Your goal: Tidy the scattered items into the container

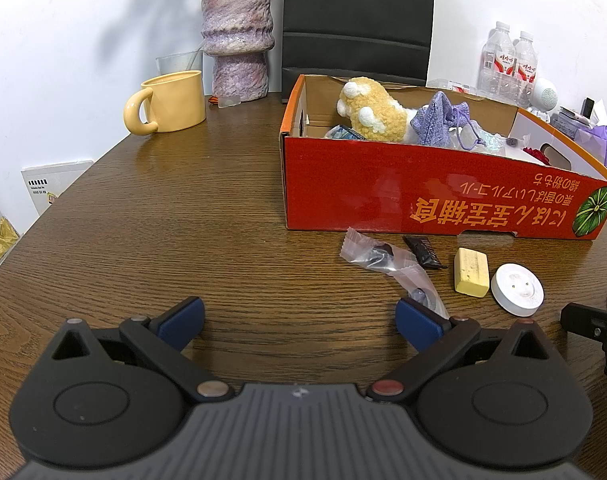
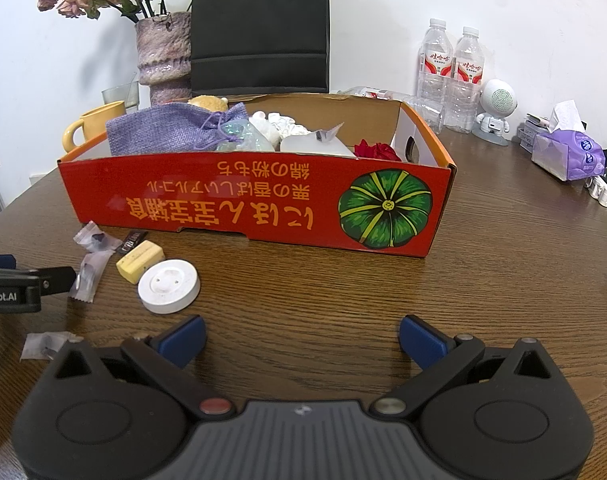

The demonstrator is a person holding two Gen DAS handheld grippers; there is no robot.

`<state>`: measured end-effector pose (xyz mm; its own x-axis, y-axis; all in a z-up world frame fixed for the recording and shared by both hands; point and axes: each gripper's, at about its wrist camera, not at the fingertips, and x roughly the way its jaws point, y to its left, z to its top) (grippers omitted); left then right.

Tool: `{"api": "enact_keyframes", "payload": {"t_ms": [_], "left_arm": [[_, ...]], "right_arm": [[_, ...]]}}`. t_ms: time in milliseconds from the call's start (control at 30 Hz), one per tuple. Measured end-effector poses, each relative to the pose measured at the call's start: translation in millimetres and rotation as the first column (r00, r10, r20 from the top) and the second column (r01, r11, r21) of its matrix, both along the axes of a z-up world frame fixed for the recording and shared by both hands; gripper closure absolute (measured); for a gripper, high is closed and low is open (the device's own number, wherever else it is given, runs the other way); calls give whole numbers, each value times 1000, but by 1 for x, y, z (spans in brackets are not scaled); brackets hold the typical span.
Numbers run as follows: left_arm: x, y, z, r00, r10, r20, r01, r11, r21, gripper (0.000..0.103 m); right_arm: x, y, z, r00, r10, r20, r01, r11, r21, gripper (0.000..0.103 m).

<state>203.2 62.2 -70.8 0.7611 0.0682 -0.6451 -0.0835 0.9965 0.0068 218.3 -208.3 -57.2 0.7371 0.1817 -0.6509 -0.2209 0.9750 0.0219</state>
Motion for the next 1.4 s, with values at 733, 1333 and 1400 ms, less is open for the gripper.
{"api": "enact_keyframes", "payload": {"t_ms": [733, 1333, 1400], "left_arm": [[0, 0, 0, 1000, 0, 0, 0, 1000, 0, 0], [0, 0, 0, 1000, 0, 0, 0, 1000, 0, 0], [0, 0, 0, 1000, 0, 0, 0, 1000, 0, 0]], "right_arm": [[0, 0, 0, 1000, 0, 0, 0, 1000, 0, 0], [0, 0, 0, 1000, 0, 0, 0, 1000, 0, 0], [0, -1, 0, 1000, 0, 0, 0, 1000, 0, 0]]}}
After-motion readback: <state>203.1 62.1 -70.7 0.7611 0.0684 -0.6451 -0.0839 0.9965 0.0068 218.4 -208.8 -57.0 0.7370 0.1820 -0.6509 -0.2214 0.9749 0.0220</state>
